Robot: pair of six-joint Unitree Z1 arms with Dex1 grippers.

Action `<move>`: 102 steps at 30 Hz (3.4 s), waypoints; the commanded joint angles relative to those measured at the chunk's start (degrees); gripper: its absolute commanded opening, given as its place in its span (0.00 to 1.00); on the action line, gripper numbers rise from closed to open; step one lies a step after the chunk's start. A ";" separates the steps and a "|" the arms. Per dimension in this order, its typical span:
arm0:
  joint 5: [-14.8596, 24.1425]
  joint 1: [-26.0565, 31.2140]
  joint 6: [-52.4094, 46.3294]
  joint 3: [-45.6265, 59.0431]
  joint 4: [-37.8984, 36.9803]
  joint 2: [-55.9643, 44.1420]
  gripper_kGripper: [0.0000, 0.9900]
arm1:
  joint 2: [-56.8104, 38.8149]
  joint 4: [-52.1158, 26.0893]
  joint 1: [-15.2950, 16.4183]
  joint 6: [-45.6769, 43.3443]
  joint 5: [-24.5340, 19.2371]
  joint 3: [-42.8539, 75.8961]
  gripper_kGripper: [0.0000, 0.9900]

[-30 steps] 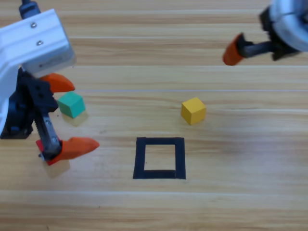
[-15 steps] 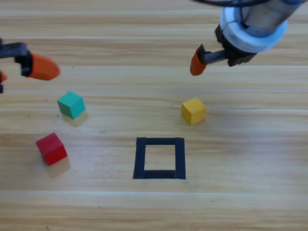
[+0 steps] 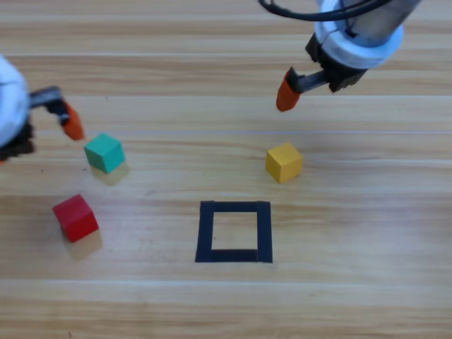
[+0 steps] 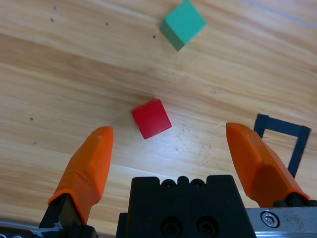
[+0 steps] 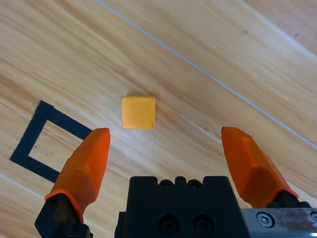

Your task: Stack the blocks in the rectangular block: red at the bottom, yellow in the middle, green on top

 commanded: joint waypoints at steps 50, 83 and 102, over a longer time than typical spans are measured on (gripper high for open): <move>-15.22 12.08 -12.61 1.30 -5.88 24.70 0.90 | 12.81 10.86 1.23 -1.49 -1.80 -7.01 0.03; -16.62 -7.44 26.06 -17.95 -1.49 27.61 0.04 | -8.02 11.04 -2.02 6.77 3.21 6.62 0.03; -15.74 -10.86 6.46 -44.67 18.90 45.18 0.05 | -7.06 10.51 -3.60 6.42 4.70 7.49 0.03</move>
